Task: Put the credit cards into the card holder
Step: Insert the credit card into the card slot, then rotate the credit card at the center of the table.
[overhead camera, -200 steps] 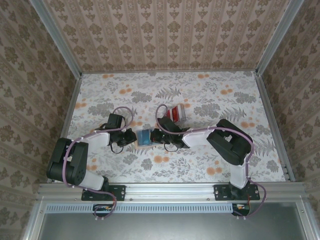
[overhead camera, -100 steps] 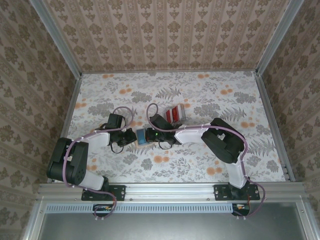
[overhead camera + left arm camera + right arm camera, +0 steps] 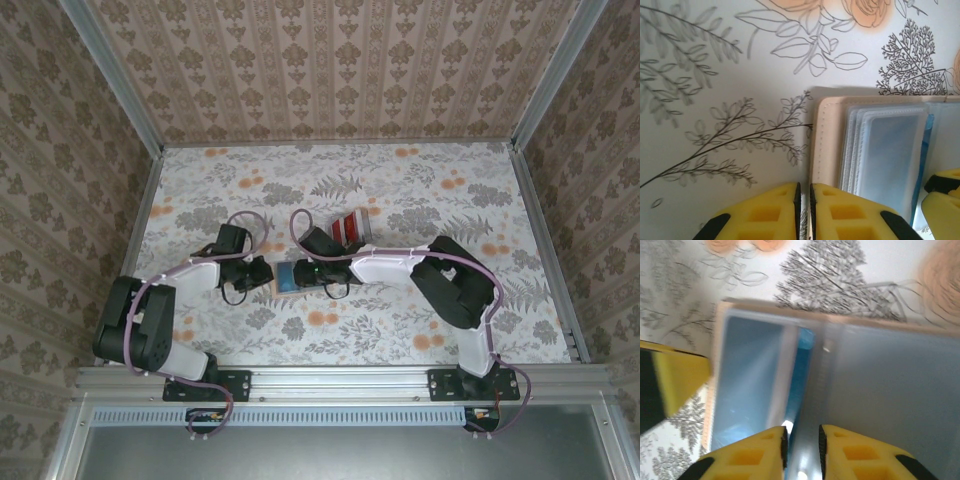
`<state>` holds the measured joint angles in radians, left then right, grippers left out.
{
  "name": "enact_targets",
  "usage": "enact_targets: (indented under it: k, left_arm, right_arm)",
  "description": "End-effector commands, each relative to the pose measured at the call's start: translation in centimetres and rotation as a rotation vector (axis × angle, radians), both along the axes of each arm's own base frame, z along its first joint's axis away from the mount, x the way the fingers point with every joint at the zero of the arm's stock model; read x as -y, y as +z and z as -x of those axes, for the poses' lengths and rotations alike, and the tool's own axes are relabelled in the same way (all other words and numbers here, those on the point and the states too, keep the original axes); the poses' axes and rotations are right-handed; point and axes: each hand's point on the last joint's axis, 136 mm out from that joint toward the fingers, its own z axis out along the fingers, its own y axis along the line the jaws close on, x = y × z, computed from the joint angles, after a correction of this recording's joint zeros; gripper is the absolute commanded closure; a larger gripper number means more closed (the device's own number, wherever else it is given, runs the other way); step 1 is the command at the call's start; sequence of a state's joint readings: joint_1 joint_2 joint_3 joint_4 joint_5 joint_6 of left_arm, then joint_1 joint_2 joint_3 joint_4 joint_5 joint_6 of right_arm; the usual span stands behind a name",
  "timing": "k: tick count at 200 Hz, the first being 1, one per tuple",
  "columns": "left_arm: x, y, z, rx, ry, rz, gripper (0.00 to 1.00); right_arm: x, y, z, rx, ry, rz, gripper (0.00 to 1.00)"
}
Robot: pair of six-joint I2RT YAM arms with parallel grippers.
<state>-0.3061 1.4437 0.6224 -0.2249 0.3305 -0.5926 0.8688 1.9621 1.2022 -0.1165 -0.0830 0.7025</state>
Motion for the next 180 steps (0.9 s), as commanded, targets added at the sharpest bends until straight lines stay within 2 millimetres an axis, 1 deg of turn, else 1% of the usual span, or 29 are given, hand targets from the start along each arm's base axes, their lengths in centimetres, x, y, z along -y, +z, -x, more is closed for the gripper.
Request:
enact_targets:
  k: [1, 11, 21, 34, 55, 75, 81, 103, 120, 136, 159, 180]
  left_arm:
    - [-1.0, 2.1, -1.1, 0.047, -0.001, -0.034, 0.83]
    - [-1.2, 2.7, -1.7, 0.066, 0.004, -0.034, 0.82]
    - [-1.3, 3.4, -2.4, 0.083, 0.005, -0.032, 0.81]
    - [-1.1, 4.2, -3.6, 0.107, 0.004, -0.027, 0.79]
    - [-0.2, 5.1, -5.5, 0.13, -0.017, -0.002, 0.78]
    - [0.8, 4.7, -7.4, 0.123, -0.042, 0.017, 0.79]
    - [1.2, 4.4, -7.8, 0.117, -0.052, 0.024, 0.79]
    - [2.2, 3.2, -8.9, 0.092, -0.086, 0.044, 0.79]
    - [2.7, 1.8, -8.6, 0.043, -0.115, 0.049, 0.8]
    - [2.8, 0.5, -7.6, 0.005, -0.127, 0.046, 0.81]
    - [1.9, -0.5, -5.2, -0.032, -0.123, 0.026, 0.82]
    - [0.7, -1.2, -2.7, -0.068, -0.113, -0.006, 0.83]
  right_arm:
    - [1.5, 2.1, 0.2, 0.031, 0.014, 0.076, 0.64]
    - [1.7, 2.5, 0.4, 0.034, 0.018, 0.077, 0.59]
    - [2.0, 2.8, 0.7, 0.034, 0.021, 0.076, 0.58]
    - [2.5, 3.0, 1.1, 0.032, 0.015, 0.071, 0.58]
    - [3.5, 2.6, 2.2, 0.011, -0.003, 0.06, 0.62]
    - [4.1, 2.0, 3.4, -0.017, -0.016, 0.027, 0.71]
    - [4.4, 1.4, 3.8, -0.027, -0.023, 0.031, 0.73]
    - [6.1, -0.8, 4.2, -0.052, -0.067, 0.084, 0.75]
    - [6.9, -1.6, 4.0, -0.045, -0.091, 0.116, 0.75]
    - [7.2, -2.2, 3.6, -0.053, -0.101, 0.134, 0.75]
    - [6.9, -2.1, 2.6, -0.036, -0.115, 0.135, 0.75]
    - [6.2, -1.8, 0.9, -0.003, -0.119, 0.143, 0.75]
